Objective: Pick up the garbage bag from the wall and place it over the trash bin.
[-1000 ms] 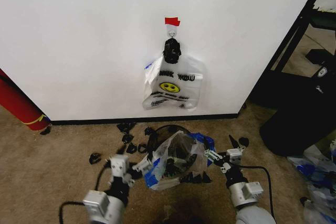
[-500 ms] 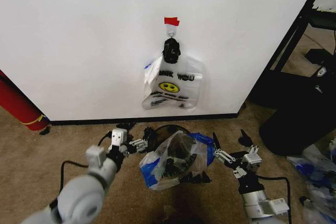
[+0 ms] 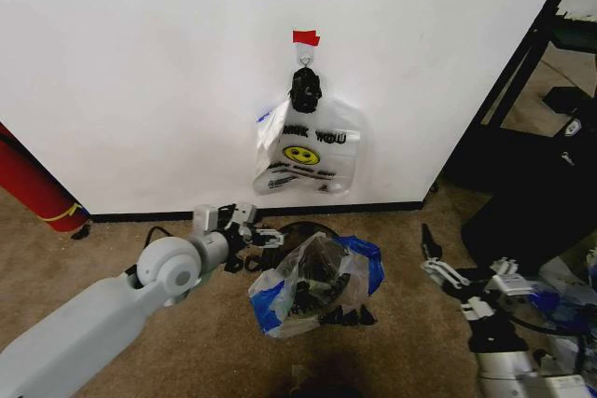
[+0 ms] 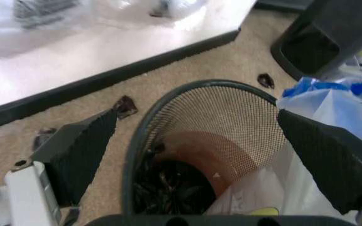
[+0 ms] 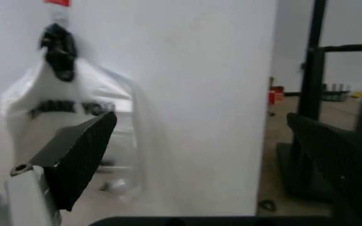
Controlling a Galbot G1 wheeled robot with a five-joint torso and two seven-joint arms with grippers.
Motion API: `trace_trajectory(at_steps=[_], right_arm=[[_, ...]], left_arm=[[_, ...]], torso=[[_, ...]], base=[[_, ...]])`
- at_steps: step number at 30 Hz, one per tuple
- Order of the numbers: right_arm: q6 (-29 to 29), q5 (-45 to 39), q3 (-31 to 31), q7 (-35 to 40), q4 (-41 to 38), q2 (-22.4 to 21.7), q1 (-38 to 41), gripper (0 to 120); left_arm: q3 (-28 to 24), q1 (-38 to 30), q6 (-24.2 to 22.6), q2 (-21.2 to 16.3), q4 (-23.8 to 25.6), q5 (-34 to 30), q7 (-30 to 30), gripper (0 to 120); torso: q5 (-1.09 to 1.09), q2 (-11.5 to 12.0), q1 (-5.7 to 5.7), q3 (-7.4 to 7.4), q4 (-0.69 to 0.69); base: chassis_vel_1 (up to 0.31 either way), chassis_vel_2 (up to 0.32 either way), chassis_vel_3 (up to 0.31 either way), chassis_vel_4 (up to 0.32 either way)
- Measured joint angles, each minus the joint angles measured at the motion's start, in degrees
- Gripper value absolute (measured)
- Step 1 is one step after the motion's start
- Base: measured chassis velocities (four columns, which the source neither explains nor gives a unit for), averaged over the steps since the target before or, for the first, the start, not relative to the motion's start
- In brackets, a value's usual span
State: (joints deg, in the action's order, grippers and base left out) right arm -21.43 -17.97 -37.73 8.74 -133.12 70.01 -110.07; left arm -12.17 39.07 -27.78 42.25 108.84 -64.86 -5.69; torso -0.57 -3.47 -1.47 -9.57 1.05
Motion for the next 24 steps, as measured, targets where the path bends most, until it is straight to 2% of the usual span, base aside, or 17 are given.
trace_trajectory(at_steps=[6, 15, 20, 22, 24], right_arm=[[-1.88, -1.36, -1.5, 1.19, 0.49, 0.31, -1.33, 100], [-1.32, -0.04, -1.26, 2.32, -1.31, 1.36, -1.11, 100], [-1.18, -0.23, -1.24, 2.32, -1.49, 1.25, -1.22, 100], [-1.17, -0.04, -0.89, 2.3, -1.51, 1.44, -1.2, 100], [-1.02, 0.01, -0.63, 2.3, -1.71, 1.59, -1.19, 100]], left_arm=[[-4.2, -3.2, -0.16, 2.07, -3.74, 0.79, 0.21, 100], [-9.01, -8.12, -0.73, 4.25, -8.7, 1.62, 0.51, 97], [-9.79, -8.49, -0.78, 4.3, -10.38, 1.57, 0.73, 87], [-9.82, -8.69, -1.5, 5.01, -11.63, 1.69, 0.17, 75], [-9.75, -8.8, -1.95, 5.36, -11.91, 1.71, -0.41, 72]], torso=[[0.0, 0.0, 0.0, 0.0, -0.01], [0.0, 0.0, 0.0, 0.0, -0.01], [0.0, 0.0, 0.0, 0.0, -0.01], [-0.01, 0.0, 0.0, 0.0, -0.01], [-0.01, 0.0, 0.0, 0.0, -0.01]], base=[[0.0, 0.0, 0.0, 0.0], [0.0, 0.0, 0.0, 0.0], [0.0, 0.0, 0.0, 0.0], [0.0, 0.0, 0.0, 0.0], [0.0, 0.0, 0.0, 0.0]])
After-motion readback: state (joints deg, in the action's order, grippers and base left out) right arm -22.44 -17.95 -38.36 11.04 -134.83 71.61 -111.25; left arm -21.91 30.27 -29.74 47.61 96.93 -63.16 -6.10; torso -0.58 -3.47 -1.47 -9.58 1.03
